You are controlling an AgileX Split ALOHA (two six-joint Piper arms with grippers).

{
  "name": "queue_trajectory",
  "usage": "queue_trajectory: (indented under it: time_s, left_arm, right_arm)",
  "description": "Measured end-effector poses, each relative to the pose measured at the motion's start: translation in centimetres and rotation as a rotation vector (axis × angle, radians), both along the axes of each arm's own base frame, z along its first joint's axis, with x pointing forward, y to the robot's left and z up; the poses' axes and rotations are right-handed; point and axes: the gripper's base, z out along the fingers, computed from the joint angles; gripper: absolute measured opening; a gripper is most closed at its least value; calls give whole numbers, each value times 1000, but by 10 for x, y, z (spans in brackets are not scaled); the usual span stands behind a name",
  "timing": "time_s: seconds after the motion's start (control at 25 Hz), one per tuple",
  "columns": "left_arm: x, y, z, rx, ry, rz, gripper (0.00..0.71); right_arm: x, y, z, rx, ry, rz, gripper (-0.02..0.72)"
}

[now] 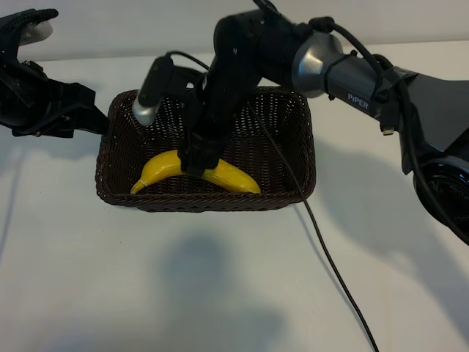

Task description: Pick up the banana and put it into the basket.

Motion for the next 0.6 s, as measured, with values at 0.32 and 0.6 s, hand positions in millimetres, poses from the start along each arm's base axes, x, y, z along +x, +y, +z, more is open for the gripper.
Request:
queue_trajectory:
  time_s: [0.32, 0.6]
  left_arm:
    - [0, 0, 0, 0, 0, 0, 595]
    - [0, 0, 0, 0, 0, 0, 595]
  right_arm:
    - [7, -12, 38, -92, -73, -106, 657]
    - [11, -25, 37, -171, -59, -191, 636]
